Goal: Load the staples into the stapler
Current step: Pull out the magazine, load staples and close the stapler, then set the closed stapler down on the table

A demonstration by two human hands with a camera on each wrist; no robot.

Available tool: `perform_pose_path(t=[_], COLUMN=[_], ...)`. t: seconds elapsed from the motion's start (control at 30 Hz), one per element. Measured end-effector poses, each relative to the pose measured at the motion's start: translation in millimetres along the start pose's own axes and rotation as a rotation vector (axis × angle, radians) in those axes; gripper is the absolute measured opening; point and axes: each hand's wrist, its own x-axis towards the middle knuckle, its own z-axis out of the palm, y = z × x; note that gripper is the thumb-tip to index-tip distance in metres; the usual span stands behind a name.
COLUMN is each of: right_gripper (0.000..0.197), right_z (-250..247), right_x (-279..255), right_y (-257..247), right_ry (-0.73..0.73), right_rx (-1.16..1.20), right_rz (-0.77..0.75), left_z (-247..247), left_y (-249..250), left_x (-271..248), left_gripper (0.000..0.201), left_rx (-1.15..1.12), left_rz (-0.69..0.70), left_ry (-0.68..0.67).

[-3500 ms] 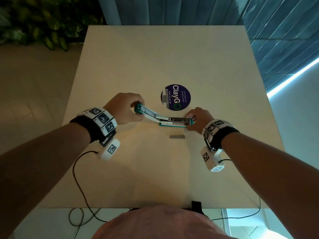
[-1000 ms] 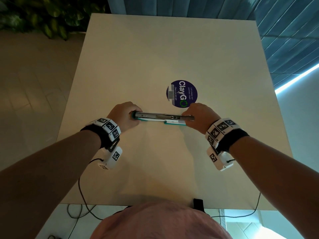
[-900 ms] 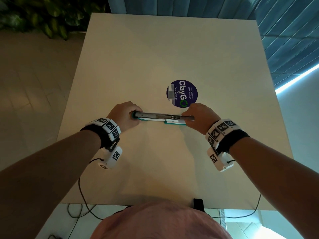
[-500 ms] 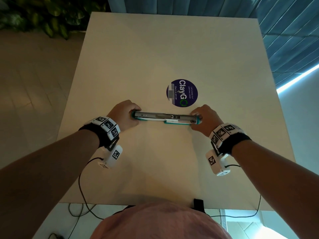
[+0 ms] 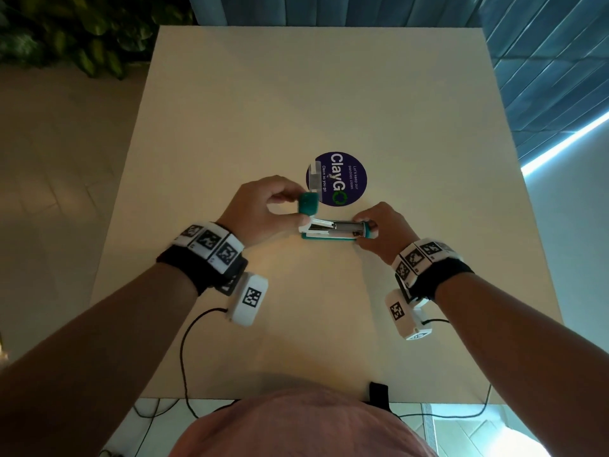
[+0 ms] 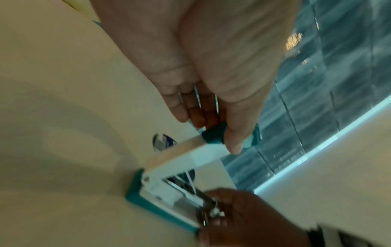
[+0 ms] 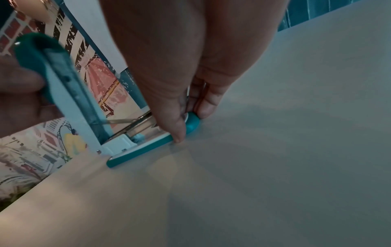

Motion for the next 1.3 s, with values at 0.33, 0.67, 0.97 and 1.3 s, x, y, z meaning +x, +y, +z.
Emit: perform_pose_path(t=[0.33, 0.67, 0.97, 1.3], right_gripper=[0.024, 0.030, 0.036, 0.078], right_z=[-6, -3, -3, 0], right_x=[-4, -1, -4, -25], right_y=[-5, 2, 2, 13], right_ry=[-0.051, -0.055, -0.054, 0.007], right_rx=[-0.137, -0.115, -0.112, 0.000], right_rz=[-0.077, -0.084, -0.081, 0.068], left_z=[77, 80, 74, 61], left_y=[8, 5, -9, -29], left_x=[33, 38, 29, 21], left_gripper=[0.042, 0.044, 0.058, 0.039], left_rx=[0.356, 0.411, 0.386, 0.521], left_rz=[0.189, 0.207, 0.161, 0.045], left_ry=[-0.204, -0.243, -0.226, -0.213])
